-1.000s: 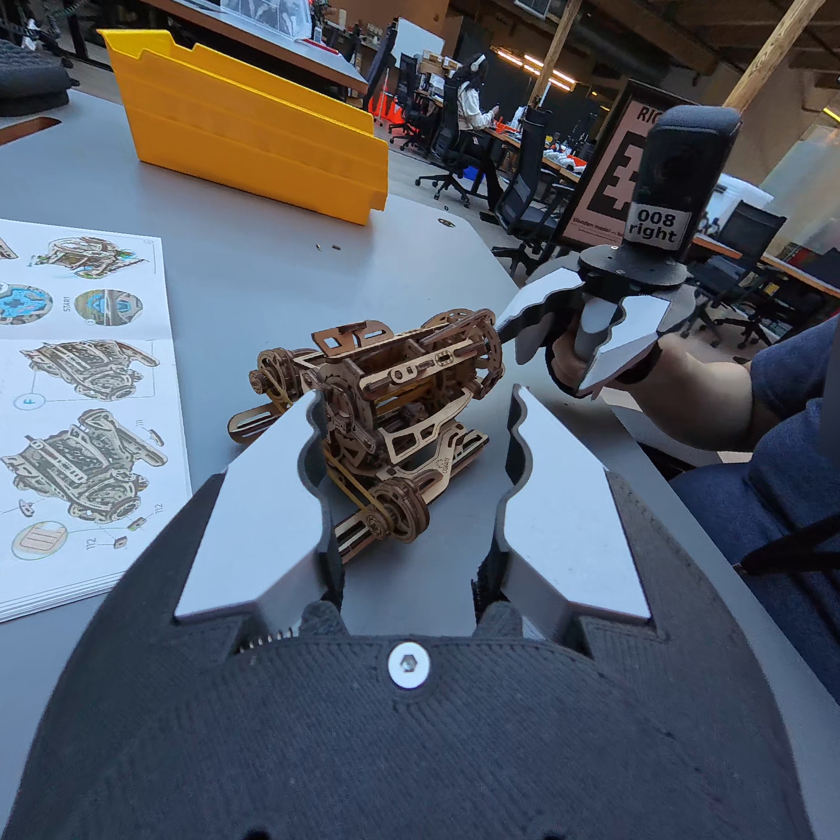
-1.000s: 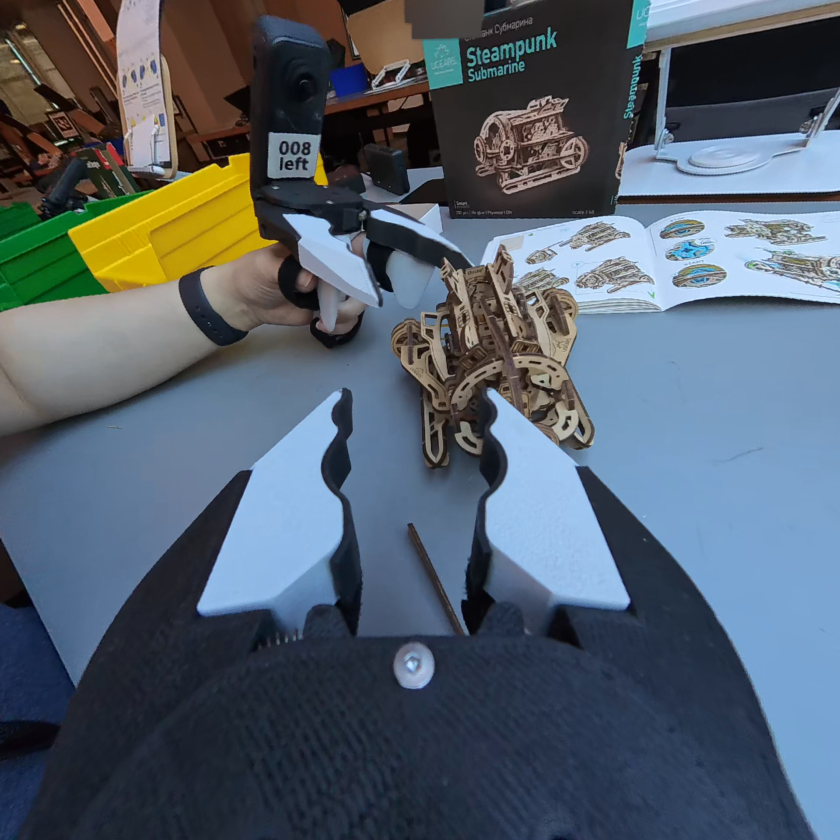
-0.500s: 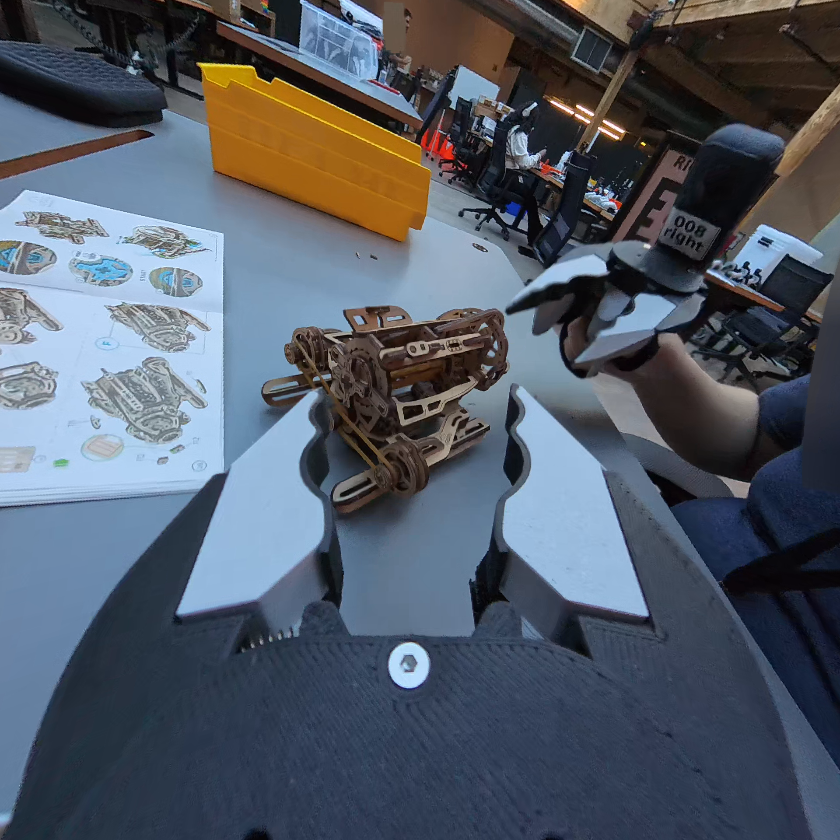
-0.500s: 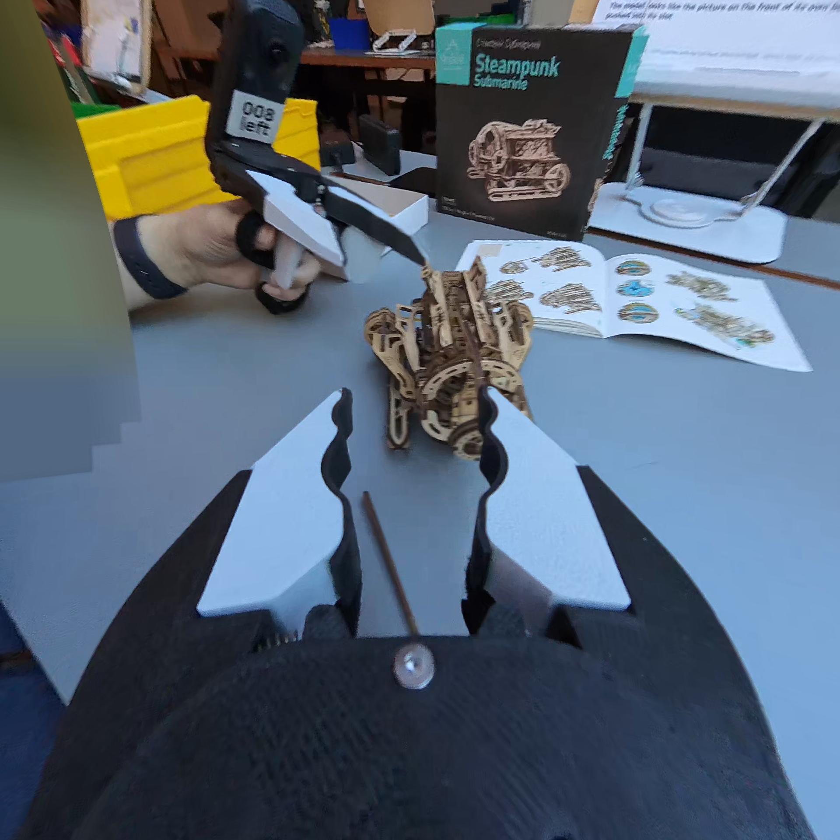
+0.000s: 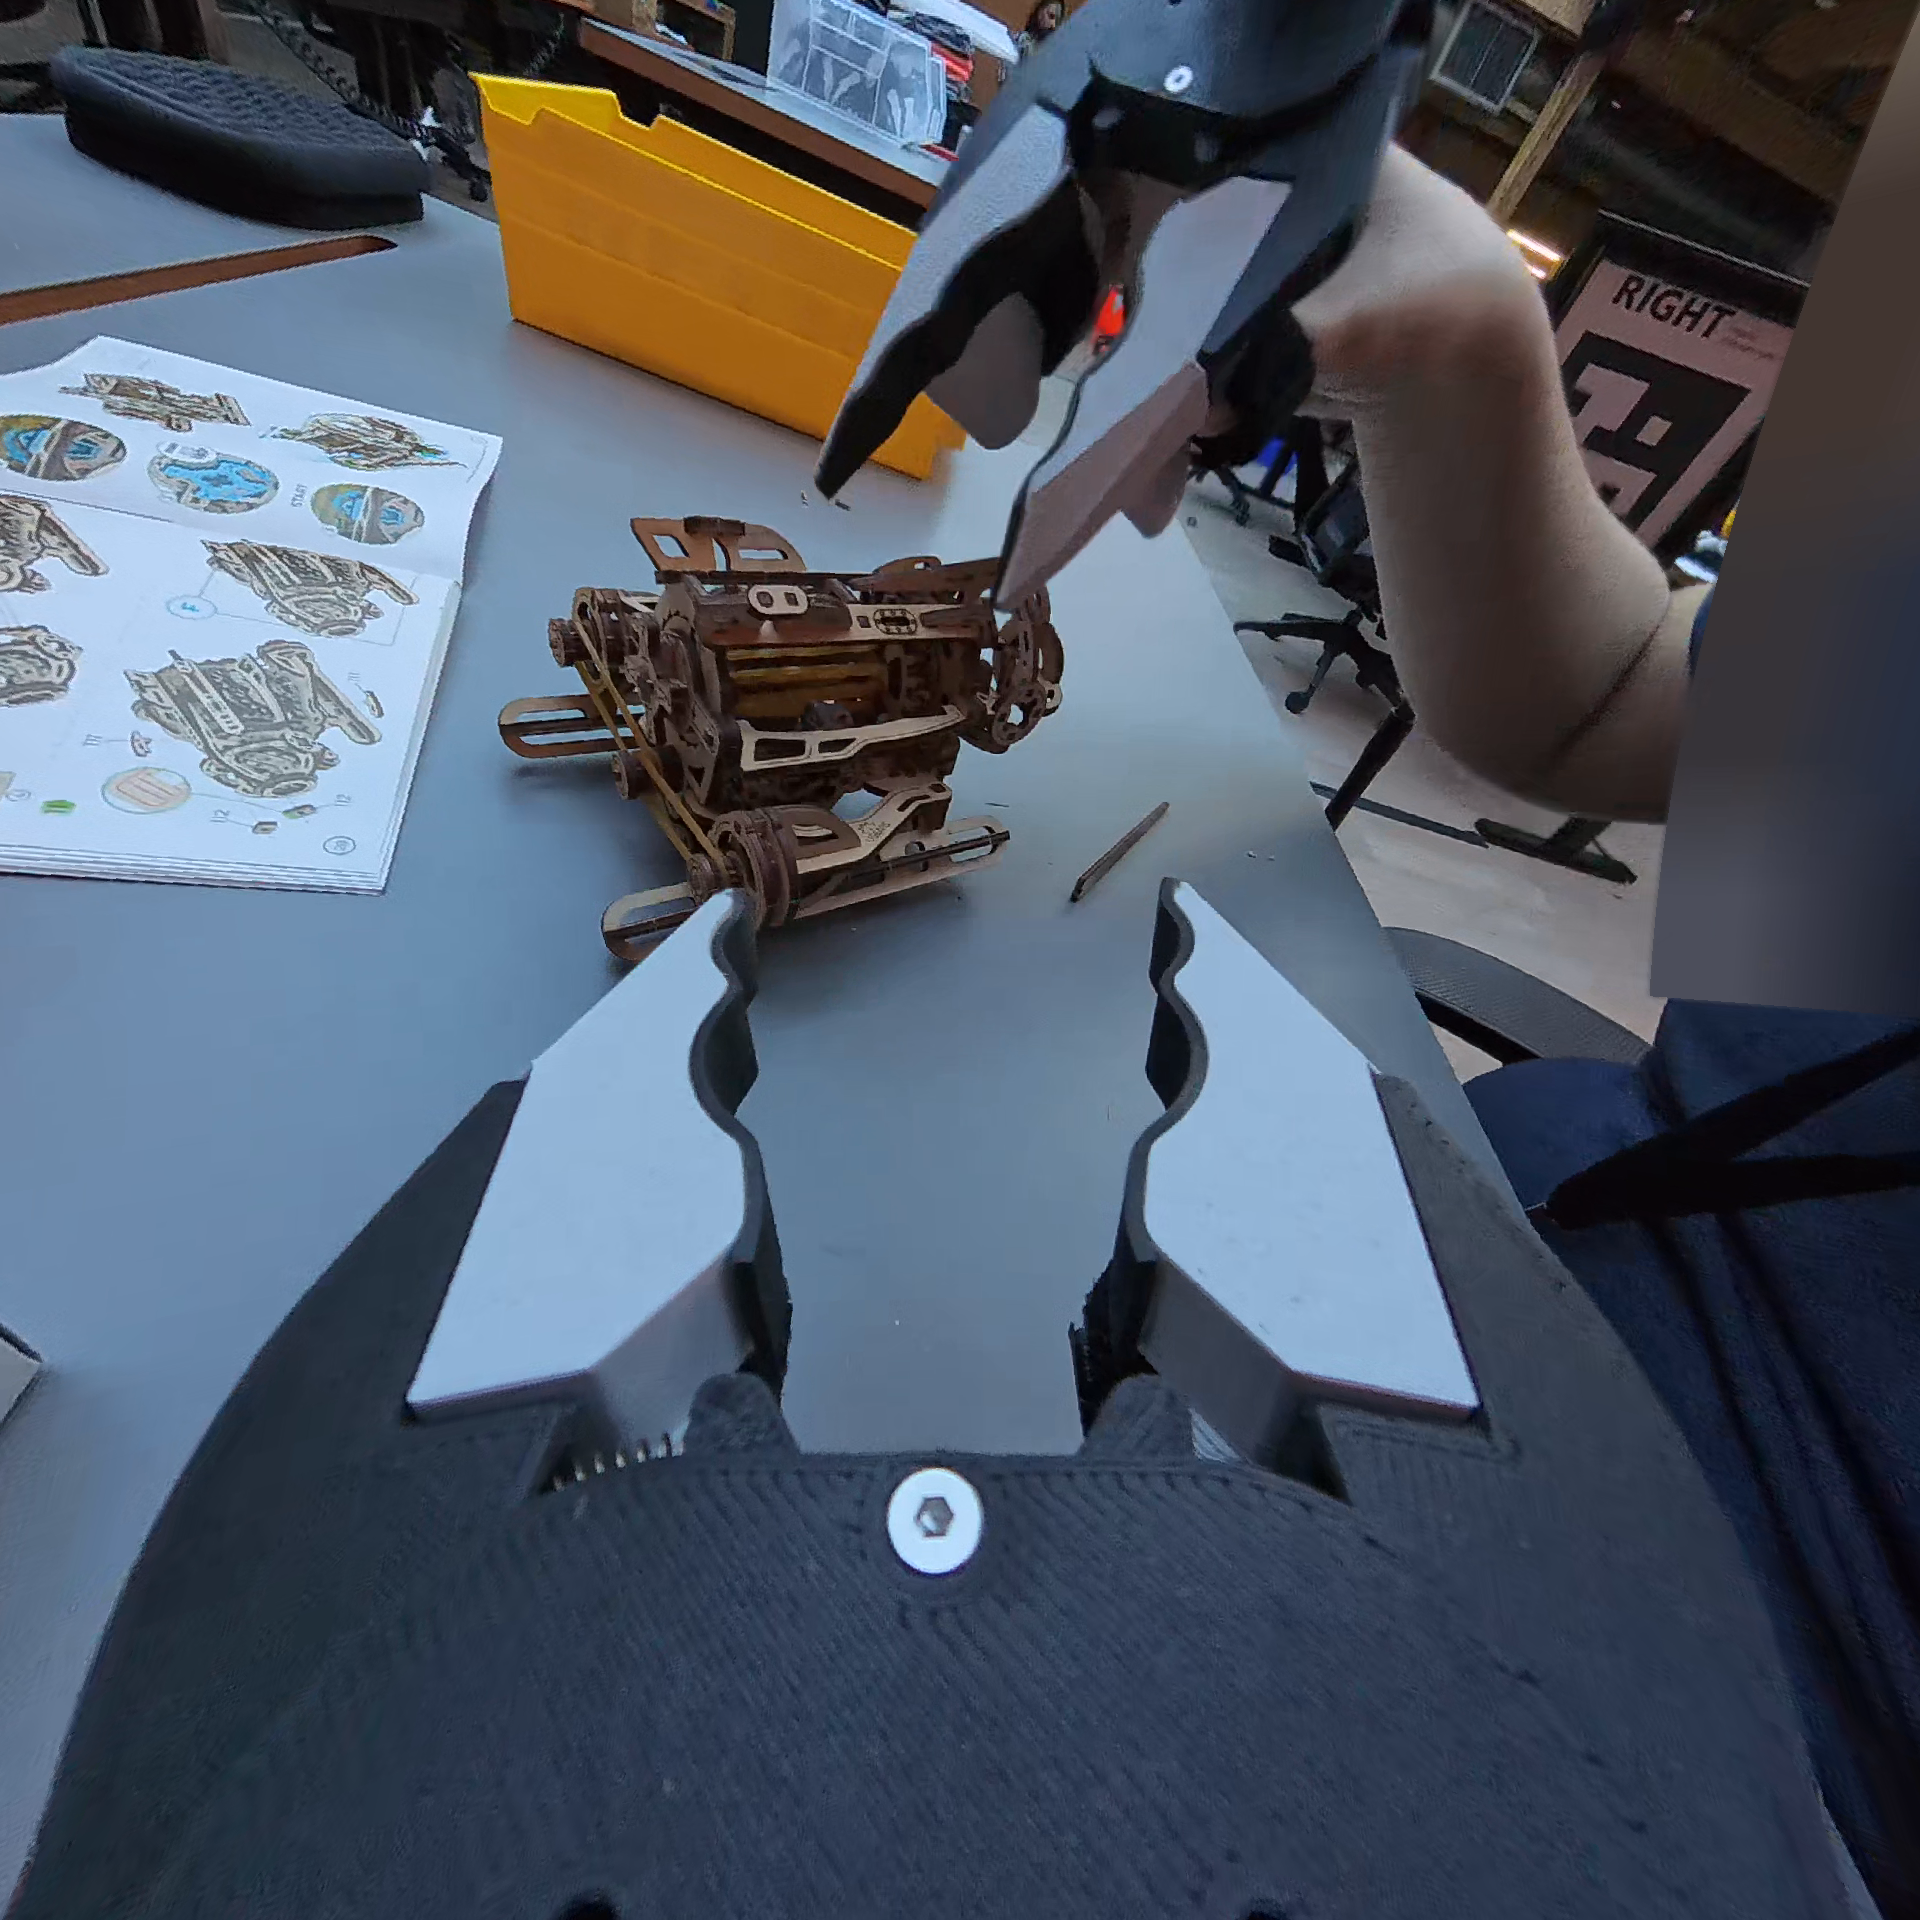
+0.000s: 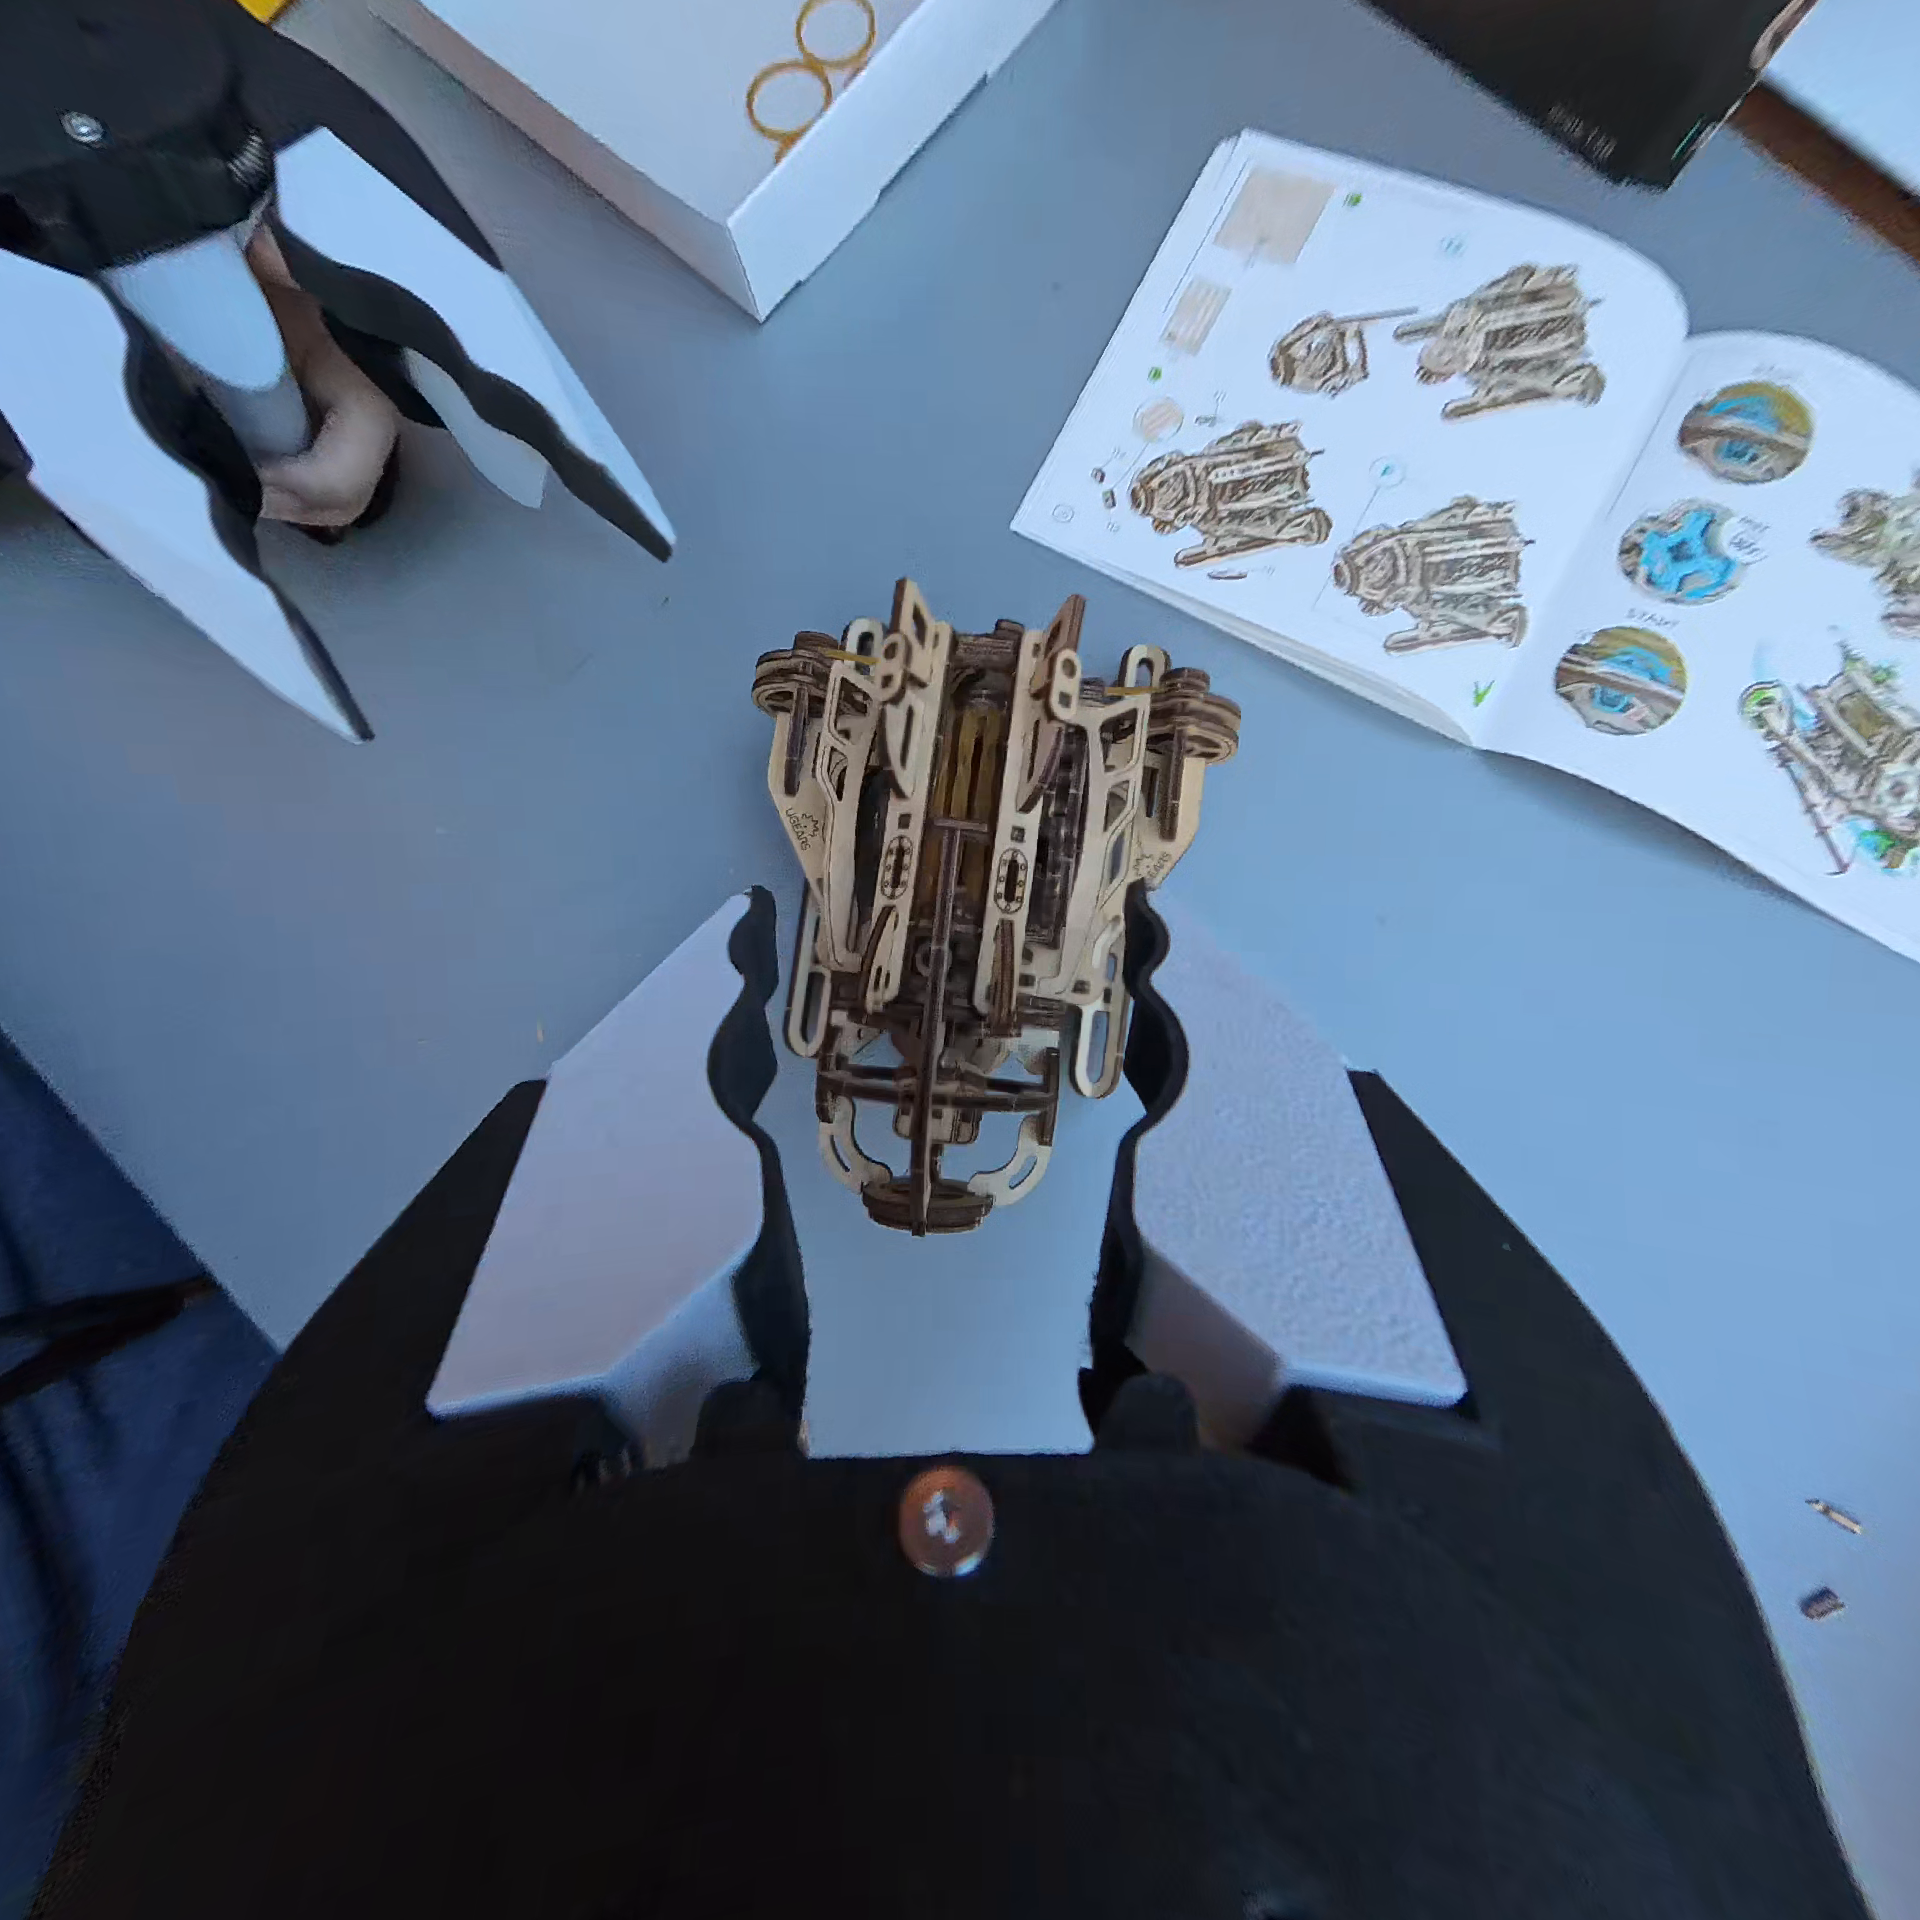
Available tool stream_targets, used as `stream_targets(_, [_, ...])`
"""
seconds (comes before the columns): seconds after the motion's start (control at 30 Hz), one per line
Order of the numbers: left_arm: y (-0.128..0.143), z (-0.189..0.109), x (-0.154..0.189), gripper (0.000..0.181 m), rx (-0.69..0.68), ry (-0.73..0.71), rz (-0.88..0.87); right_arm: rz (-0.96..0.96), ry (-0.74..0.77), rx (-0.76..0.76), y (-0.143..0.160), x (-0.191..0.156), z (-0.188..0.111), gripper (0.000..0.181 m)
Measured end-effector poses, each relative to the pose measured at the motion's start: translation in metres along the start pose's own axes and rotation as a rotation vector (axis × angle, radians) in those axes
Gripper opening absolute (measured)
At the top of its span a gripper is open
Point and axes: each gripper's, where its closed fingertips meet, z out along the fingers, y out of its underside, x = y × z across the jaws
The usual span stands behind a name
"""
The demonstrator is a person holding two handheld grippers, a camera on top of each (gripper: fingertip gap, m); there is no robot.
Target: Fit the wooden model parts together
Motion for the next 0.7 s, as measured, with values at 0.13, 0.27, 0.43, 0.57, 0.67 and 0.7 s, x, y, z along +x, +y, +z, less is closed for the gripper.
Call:
stream_targets(0.13, [-0.005, 0.001, 0.007, 0.074, 0.017, 0.056, -0.033, 0.069, -0.064, -0.134, -0.016, -0.001, 0.006, 0.061])
stream_targets(0.27, [0.000, 0.000, 0.010, 0.075, 0.010, 0.066, -0.031, 0.068, -0.021, -0.330, -0.003, 0.002, 0.016, 0.062])
stream_targets(0.43, [-0.005, -0.003, 0.014, 0.074, 0.043, 0.084, -0.057, 0.085, -0.018, -0.424, 0.001, 0.002, 0.023, 0.058])
stream_targets(0.57, [-0.006, -0.004, 0.014, 0.074, 0.049, 0.084, -0.060, 0.090, -0.027, -0.459, 0.001, 0.001, 0.027, 0.053])
stream_targets(0.67, [-0.005, -0.003, 0.013, 0.074, 0.044, 0.083, -0.060, 0.085, -0.026, -0.496, 0.004, 0.002, 0.030, 0.049])
stream_targets(0.7, [-0.004, -0.003, 0.012, 0.074, 0.043, 0.083, -0.062, 0.080, -0.021, -0.498, 0.003, 0.003, 0.030, 0.044])
